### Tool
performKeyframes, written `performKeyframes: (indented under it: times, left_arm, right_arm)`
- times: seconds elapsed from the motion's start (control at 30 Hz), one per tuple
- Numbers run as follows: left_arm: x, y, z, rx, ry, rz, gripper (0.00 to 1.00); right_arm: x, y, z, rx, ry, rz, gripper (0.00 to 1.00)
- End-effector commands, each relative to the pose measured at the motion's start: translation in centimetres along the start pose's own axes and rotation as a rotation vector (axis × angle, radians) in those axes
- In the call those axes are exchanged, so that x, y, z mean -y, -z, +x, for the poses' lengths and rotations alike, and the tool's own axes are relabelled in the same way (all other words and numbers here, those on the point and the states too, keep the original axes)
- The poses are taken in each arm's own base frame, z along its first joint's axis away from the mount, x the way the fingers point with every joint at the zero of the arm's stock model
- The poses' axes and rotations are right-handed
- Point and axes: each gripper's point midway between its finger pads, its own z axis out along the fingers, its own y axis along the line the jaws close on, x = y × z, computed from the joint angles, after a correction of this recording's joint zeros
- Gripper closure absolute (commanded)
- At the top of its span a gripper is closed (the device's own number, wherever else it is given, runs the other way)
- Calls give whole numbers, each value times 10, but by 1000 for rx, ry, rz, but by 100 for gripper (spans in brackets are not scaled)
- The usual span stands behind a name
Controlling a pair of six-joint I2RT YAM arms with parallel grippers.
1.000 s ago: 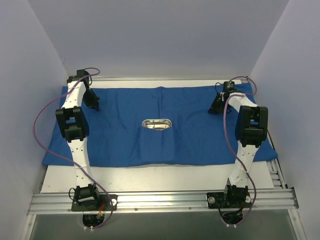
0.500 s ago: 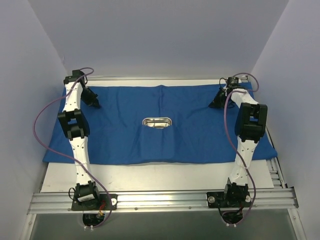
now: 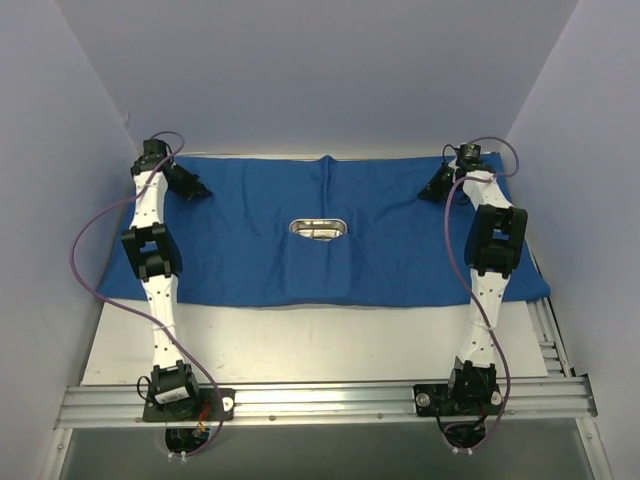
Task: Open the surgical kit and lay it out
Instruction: Open the surgical kit at the center of the board.
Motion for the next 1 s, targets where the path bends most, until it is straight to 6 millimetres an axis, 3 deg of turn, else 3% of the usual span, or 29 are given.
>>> performKeyframes:
  times: [0.0, 0.23, 0.4, 0.67, 0.73, 0.87, 0.9, 0.97]
  left_arm:
    - [-28, -36, -18, 62, 86, -37, 98]
    - [-47, -35, -44, 107, 167, -30, 98]
    - [-58, -29, -60, 136, 183, -34, 98]
    - [-44, -25, -62, 123, 160, 30, 98]
    - [-27, -16, -61, 112, 138, 82, 98]
    - [18, 17, -57, 132, 56, 159, 96]
    - [37, 36, -58, 148, 33, 196, 92]
    - [58, 53, -54, 139, -2, 266, 85]
  right_arm:
    - [76, -45, 38, -104, -52, 220, 100]
    - [90, -58, 17, -61, -114, 209, 100]
    - [101, -62, 19, -72, -141, 216, 100]
    - [97, -66, 7, -65, -136, 170, 100]
    - [85, -64, -8, -38, -131, 130, 100]
    - [39, -48, -36, 32, -115, -7, 96]
    - [29, -44, -47, 63, -107, -37, 93]
    - [2, -26, -68, 114, -108, -98, 80]
